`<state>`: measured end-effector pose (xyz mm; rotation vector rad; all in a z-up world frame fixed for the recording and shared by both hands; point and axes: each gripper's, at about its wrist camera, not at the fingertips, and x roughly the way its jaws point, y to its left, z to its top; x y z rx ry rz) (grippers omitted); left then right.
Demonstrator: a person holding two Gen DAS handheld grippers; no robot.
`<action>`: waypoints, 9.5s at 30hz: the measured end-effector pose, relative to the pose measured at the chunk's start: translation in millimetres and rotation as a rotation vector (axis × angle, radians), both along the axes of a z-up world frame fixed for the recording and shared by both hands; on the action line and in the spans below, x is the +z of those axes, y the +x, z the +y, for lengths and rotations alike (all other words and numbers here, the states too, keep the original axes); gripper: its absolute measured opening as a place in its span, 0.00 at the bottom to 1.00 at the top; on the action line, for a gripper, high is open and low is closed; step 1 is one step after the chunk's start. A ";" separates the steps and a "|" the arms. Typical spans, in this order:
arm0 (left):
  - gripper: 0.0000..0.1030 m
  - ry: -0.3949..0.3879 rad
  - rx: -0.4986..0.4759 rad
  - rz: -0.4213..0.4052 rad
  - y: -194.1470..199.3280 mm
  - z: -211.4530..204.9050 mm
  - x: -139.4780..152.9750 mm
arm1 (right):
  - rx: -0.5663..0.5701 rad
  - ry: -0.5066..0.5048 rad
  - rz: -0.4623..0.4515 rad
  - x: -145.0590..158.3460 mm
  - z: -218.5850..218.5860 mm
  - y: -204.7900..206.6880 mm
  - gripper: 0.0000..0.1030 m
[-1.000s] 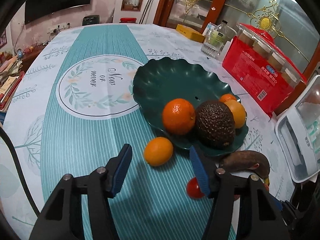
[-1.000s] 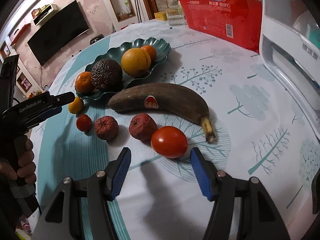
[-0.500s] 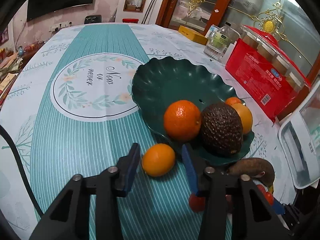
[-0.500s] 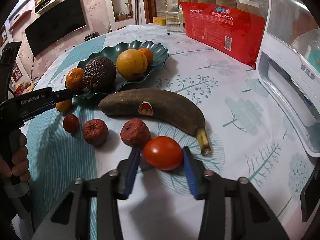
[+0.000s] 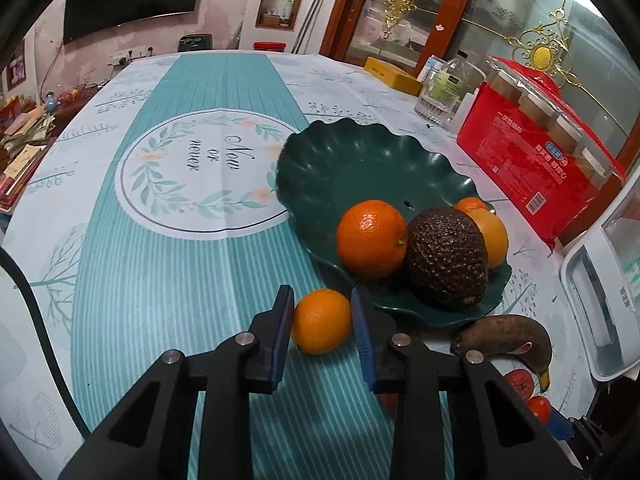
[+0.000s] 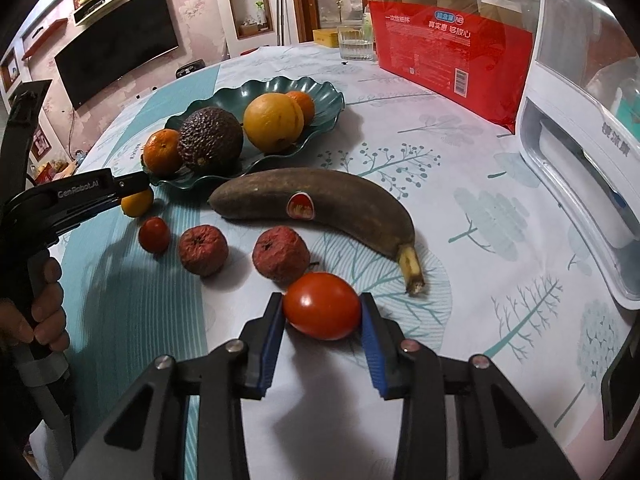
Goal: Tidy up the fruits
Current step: 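Grasp the large tomato with the right tool while the left tool grasps a kumquat, then carry the tomato and kumquat onto the green plate and open both tools, then move both tools back toward the banana and red fruits, then grasp the brown banana with the right tool while the left tool grasps a red fruit, then place the banana and red fruit on the green plate and open both tools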
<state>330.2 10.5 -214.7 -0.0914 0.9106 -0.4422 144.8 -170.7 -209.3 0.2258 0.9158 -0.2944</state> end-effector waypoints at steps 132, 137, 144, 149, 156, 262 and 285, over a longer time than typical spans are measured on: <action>0.41 -0.005 0.221 0.284 -97.9 -38.1 68.5 | 0.692 -0.301 0.031 62.6 -48.2 43.2 0.64; 0.48 -0.030 0.215 0.285 -93.1 -49.9 48.8 | 0.771 -0.359 0.036 42.7 -42.8 44.9 0.64; 0.48 -0.022 0.198 0.299 -79.2 -67.6 25.3 | 0.844 -0.394 0.034 19.3 -38.7 51.2 0.64; 0.48 -0.004 0.177 0.333 -71.3 -74.7 11.0 | 0.865 -0.362 0.043 6.3 -39.8 59.7 0.64; 0.47 0.002 0.150 0.368 -63.5 -84.4 -1.9 | 0.897 -0.282 0.033 1.0 -42.1 68.0 0.64; 0.36 -0.112 0.200 0.170 72.9 -48.4 19.0 | 0.647 -0.203 -0.102 25.8 -54.6 247.5 0.36; 0.61 -0.056 0.236 0.101 -3.0 -16.4 92.7 | 0.403 0.034 -0.048 67.2 -81.7 150.9 0.58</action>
